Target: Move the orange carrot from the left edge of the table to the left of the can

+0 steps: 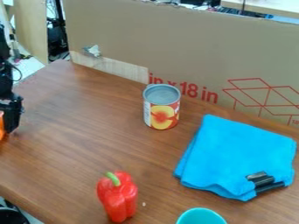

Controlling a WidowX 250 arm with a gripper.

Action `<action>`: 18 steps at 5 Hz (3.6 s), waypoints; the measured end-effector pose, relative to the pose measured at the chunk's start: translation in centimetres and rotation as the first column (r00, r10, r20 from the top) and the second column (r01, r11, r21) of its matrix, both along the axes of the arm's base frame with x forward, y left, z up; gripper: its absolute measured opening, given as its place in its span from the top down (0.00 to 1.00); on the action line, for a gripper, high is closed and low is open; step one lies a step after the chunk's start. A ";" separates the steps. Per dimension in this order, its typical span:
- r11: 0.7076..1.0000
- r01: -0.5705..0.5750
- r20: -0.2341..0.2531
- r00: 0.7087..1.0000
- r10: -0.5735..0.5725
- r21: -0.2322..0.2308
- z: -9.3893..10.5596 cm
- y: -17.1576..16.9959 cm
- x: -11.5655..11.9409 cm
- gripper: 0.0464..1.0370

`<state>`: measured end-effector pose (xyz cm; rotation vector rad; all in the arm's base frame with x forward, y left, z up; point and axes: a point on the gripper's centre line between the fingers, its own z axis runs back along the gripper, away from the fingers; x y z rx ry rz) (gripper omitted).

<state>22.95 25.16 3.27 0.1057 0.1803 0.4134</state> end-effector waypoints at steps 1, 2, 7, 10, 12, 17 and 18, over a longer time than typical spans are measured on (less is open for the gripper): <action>1.000 -0.016 -0.019 1.000 0.016 -0.014 -0.6 0.1 0.0 0.10; 1.000 -0.011 -0.021 1.000 0.010 -0.016 -0.6 0.1 0.0 0.39; 0.969 -0.120 0.187 0.969 0.161 -0.214 2.1 -3.0 10.6 0.48; 0.928 -0.345 0.242 0.897 0.371 -0.144 1.2 0.1 14.3 0.48; 0.890 -0.445 0.284 0.844 0.455 -0.103 0.2 0.5 15.4 0.48; 0.879 -0.462 0.233 0.848 0.477 -0.120 -0.2 -0.1 15.2 0.02; 0.875 -0.467 0.239 0.842 0.483 -0.126 -0.2 -0.2 15.3 0.03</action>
